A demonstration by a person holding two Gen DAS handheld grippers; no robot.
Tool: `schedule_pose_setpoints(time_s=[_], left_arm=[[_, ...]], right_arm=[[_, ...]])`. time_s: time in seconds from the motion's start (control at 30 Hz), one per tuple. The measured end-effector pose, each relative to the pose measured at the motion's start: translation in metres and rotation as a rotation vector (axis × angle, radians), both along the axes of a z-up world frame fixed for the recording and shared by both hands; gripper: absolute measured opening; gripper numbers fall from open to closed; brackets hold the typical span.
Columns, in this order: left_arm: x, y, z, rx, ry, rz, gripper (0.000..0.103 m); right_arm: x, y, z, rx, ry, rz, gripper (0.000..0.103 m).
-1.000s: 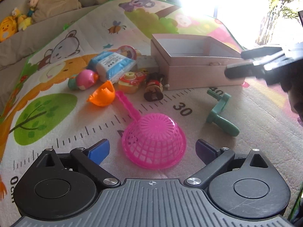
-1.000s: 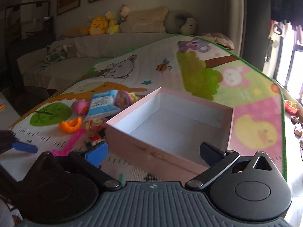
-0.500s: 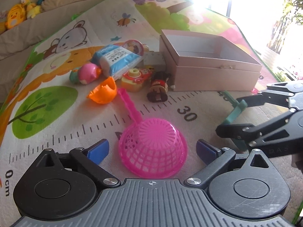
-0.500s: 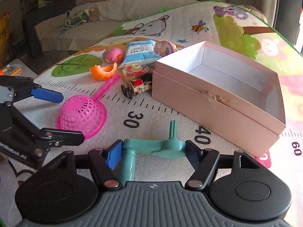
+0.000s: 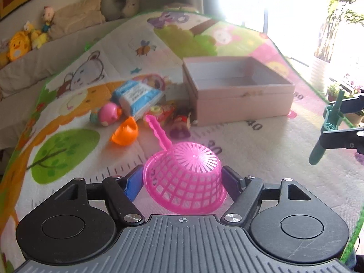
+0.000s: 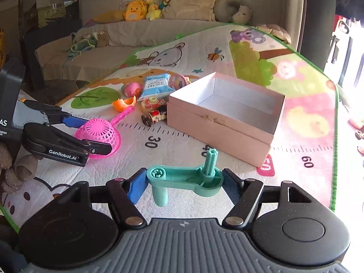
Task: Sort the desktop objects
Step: 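Carry basket and crank into pink box and open both tools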
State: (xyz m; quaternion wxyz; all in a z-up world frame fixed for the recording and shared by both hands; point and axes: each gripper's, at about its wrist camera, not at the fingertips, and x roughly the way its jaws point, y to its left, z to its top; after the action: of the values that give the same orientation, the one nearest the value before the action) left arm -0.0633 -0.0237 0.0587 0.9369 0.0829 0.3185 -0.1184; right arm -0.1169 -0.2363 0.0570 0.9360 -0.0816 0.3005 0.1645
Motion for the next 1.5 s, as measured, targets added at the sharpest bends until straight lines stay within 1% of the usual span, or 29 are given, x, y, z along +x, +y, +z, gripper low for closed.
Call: schedule_pose_setpoints(time_s=[0.13, 0.23, 0.33, 0.43, 0.47, 0.5, 0.53, 0.57, 0.6, 0.63, 0.67, 0.7, 0.8, 0.9, 1.0, 1.1, 1.13, 1.2, 1.23, 1.27, 1.33, 1.37, 1.43, 1.5], left_arm=[[-0.001, -0.023, 0.052, 0.045, -0.190, -0.081, 0.078], [0.020, -0.042, 0.077, 0.045, -0.271, -0.148, 0.078], [0.056, -0.064, 0.083, 0.035, -0.281, -0.200, 0.078], [0.096, -0.086, 0.074, 0.024, -0.283, -0.267, 0.078], [0.111, -0.092, 0.068, 0.019, -0.269, -0.278, 0.079], [0.127, -0.096, 0.062, 0.006, -0.235, -0.291, 0.080], [0.142, -0.096, 0.055, -0.012, -0.189, -0.294, 0.085], [0.152, -0.093, 0.049, -0.035, -0.152, -0.283, 0.087], [0.156, -0.088, 0.044, -0.054, -0.133, -0.266, 0.091], [0.157, -0.075, 0.039, -0.073, -0.121, -0.247, 0.095], [0.153, -0.064, 0.035, -0.080, -0.119, -0.230, 0.097], [0.148, -0.055, 0.031, -0.077, -0.117, -0.211, 0.097], [0.120, -0.018, 0.021, -0.038, -0.114, -0.134, 0.100], [0.097, 0.013, 0.007, -0.025, -0.086, -0.059, 0.101], [0.078, 0.039, -0.008, -0.002, -0.074, 0.033, 0.102], [0.071, 0.059, -0.019, 0.018, -0.058, 0.111, 0.102], [0.071, 0.063, -0.022, 0.015, -0.056, 0.126, 0.102], [0.066, 0.076, -0.026, -0.006, -0.048, 0.159, 0.102], [0.065, 0.081, -0.028, -0.020, -0.041, 0.168, 0.102], [0.064, 0.086, -0.030, -0.032, -0.035, 0.175, 0.102], [0.060, 0.094, -0.034, -0.047, -0.034, 0.210, 0.103], [0.060, 0.097, -0.035, -0.052, -0.036, 0.230, 0.103], [0.061, 0.105, -0.037, -0.071, -0.033, 0.267, 0.103], [0.060, 0.111, -0.041, -0.095, -0.023, 0.284, 0.103]], right_arm=[[-0.006, -0.008, 0.039, -0.023, -0.155, -0.039, 0.071], [0.006, -0.017, 0.066, -0.018, -0.256, -0.083, 0.071], [0.033, -0.028, 0.085, 0.007, -0.284, -0.127, 0.071], [0.073, -0.040, 0.097, 0.037, -0.272, -0.175, 0.071], [0.089, -0.043, 0.099, 0.050, -0.268, -0.190, 0.071], [0.103, -0.046, 0.100, 0.066, -0.257, -0.203, 0.071], [0.121, -0.051, 0.099, 0.094, -0.229, -0.213, 0.071], [0.137, -0.055, 0.097, 0.123, -0.197, -0.210, 0.072], [0.151, -0.058, 0.092, 0.152, -0.162, -0.194, 0.073], [0.162, -0.061, 0.087, 0.172, -0.135, -0.198, 0.077], [0.170, -0.062, 0.081, 0.176, -0.113, -0.210, 0.080], [0.175, -0.060, 0.075, 0.167, -0.098, -0.217, 0.080], [0.181, -0.058, 0.063, 0.143, -0.095, -0.241, 0.080], [0.185, -0.052, 0.056, 0.165, -0.087, -0.253, 0.080], [0.188, -0.033, 0.052, 0.160, -0.063, -0.214, 0.081], [0.190, 0.006, 0.043, 0.107, -0.032, -0.131, 0.082], [0.190, 0.022, 0.038, 0.065, -0.031, -0.107, 0.083], [0.187, 0.058, 0.023, -0.065, -0.064, -0.068, 0.082], [0.185, 0.076, 0.015, -0.125, -0.081, -0.041, 0.070], [0.183, 0.092, 0.008, -0.167, -0.080, -0.012, 0.049], [0.178, 0.118, -0.005, -0.198, -0.054, 0.035, 0.034], [0.175, 0.129, -0.012, -0.212, -0.052, 0.052, 0.030], [0.163, 0.151, -0.030, -0.265, -0.076, 0.070, 0.030], [0.153, 0.166, -0.047, -0.317, -0.105, 0.055, 0.030]])
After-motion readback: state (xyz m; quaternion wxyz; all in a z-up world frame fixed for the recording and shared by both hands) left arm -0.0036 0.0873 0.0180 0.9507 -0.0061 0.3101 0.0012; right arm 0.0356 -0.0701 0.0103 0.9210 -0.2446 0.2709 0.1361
